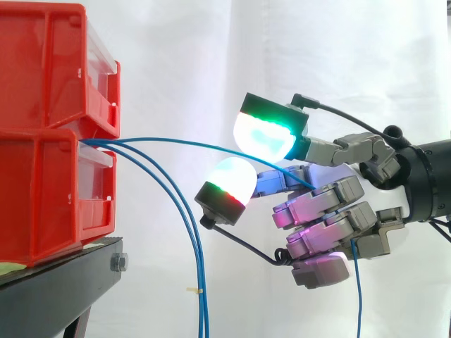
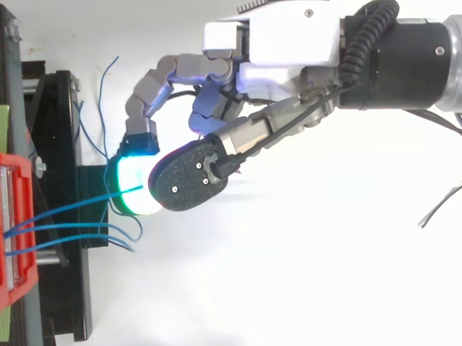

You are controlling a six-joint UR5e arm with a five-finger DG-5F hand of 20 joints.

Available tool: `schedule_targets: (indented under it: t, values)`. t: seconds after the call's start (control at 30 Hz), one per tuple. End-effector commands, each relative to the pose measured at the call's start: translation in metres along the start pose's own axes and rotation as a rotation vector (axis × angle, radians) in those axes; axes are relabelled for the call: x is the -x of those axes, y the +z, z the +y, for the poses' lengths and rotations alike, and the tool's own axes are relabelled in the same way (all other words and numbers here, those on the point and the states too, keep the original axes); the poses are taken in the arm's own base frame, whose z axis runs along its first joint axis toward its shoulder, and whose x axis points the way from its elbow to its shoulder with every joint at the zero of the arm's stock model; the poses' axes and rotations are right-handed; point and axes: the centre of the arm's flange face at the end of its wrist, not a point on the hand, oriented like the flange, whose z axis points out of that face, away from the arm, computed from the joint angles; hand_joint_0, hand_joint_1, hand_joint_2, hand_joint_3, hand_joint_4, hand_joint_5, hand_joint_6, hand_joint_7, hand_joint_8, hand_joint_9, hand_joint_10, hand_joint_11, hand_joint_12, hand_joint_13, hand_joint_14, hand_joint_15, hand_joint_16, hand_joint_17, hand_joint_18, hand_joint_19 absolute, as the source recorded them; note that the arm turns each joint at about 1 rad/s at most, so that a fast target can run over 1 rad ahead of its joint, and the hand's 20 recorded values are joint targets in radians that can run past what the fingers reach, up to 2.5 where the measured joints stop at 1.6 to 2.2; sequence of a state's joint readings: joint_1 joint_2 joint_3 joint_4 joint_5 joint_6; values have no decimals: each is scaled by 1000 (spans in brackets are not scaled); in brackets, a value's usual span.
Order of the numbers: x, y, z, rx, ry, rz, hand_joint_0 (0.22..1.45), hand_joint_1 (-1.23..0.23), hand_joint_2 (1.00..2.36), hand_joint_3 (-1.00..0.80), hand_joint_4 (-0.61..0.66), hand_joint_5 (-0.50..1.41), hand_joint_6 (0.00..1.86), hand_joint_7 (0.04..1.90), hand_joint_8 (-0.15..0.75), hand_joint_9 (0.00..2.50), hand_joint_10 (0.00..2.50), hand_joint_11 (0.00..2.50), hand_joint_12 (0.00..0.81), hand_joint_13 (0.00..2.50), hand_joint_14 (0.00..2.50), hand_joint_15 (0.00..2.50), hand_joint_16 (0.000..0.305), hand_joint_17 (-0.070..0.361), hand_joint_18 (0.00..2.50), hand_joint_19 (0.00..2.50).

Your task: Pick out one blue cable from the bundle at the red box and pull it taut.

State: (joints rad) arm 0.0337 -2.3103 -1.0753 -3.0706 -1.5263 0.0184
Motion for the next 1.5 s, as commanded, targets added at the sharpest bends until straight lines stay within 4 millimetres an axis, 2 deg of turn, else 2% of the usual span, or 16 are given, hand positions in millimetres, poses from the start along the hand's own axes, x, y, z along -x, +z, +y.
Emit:
schedule_targets:
  t: [0.0,0.27,0.33,0.53,0.67,0.77,0.83,1.1,1.47]
  values:
    - [0,0,0,0,0,0,489,-577,1000,-500,-18,-181,965,715,210,1164,1992,949,313,1103,2053,957,54,121,1068,1174]
    - [0,0,0,0,2,0,489,-640,1000,-500,-17,-179,961,721,198,1175,1963,965,311,1126,1998,950,54,121,1065,1173]
    - [-1,0,0,1,0,2,563,-593,1000,-500,-54,-174,954,766,180,1197,1828,1088,276,1134,1887,1049,47,107,1029,1202]
    - [-1,0,0,1,0,2,609,-611,1003,-471,-90,-166,950,811,167,1232,1753,1149,267,1156,1819,1093,46,103,1034,1198]
    - [0,0,0,1,0,0,612,-624,1003,-461,-80,-166,952,808,166,1230,1736,1170,271,1160,1805,1100,46,103,1033,1202]
    - [-1,0,0,1,0,2,567,-597,1000,-500,-60,-169,949,792,173,1231,1749,1151,277,1168,1799,1095,47,106,1034,1197]
    - [-1,0,0,1,0,2,527,-528,1000,-500,-44,-170,948,773,188,1236,1766,1118,294,1179,1812,1061,50,113,1047,1187]
    - [-1,0,0,1,1,2,514,-440,1000,-500,-39,-172,945,761,197,1244,1766,1096,299,1188,1810,1018,52,117,1050,1172]
    - [-1,0,0,1,0,2,537,-484,1000,-500,-42,-172,941,785,179,1248,1696,1148,284,1188,1743,1079,50,114,1036,1187]
